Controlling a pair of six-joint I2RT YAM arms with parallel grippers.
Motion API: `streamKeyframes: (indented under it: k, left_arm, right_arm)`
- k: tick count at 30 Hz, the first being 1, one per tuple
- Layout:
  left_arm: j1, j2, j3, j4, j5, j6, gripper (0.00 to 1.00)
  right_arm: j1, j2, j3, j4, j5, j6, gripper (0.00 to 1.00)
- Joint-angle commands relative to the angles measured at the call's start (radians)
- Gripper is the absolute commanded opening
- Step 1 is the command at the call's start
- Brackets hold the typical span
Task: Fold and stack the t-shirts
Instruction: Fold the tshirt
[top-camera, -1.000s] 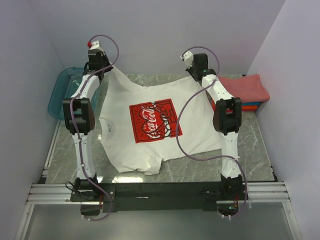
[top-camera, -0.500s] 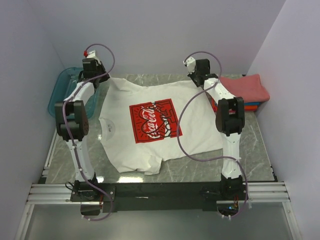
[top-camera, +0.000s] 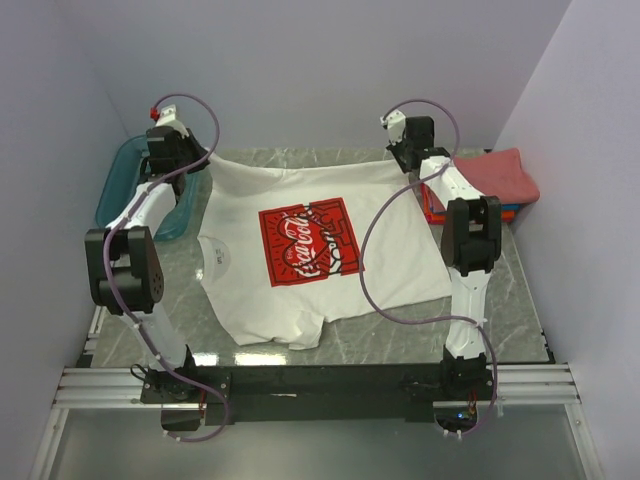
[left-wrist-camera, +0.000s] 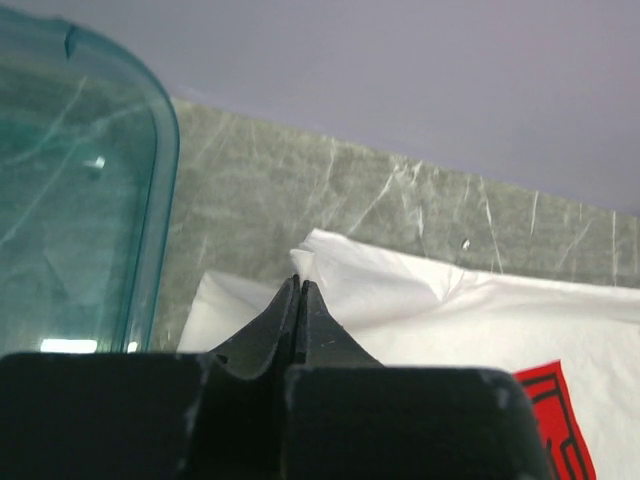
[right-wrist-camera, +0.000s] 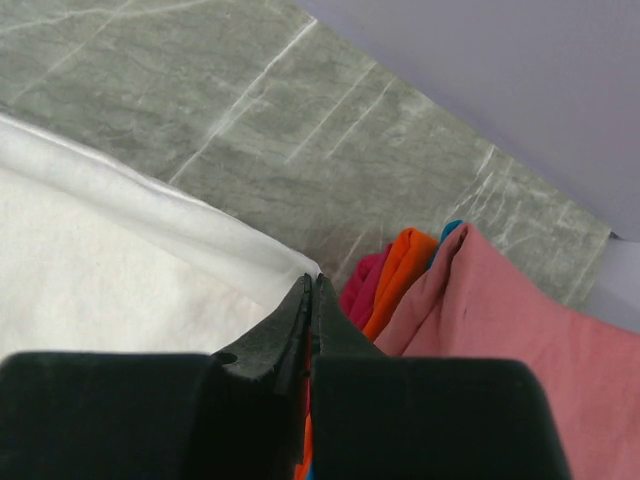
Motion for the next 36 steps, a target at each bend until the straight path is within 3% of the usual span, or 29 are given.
streamKeyframes:
  k: [1, 36]
  left_arm:
    - [0.008, -0.087, -0.068, 0.058, 0.019, 0.012, 0.0]
    - [0.014, -0.354, -0.356, 0.074, 0.023, -0.035, 0.0]
  right_arm:
    - [-0.011, -0.073, -0.009, 0.032, -0.016, 0.021, 0.0]
    - [-0.037, -0.083, -0.072, 0.046, 0.009, 0.019, 0.0]
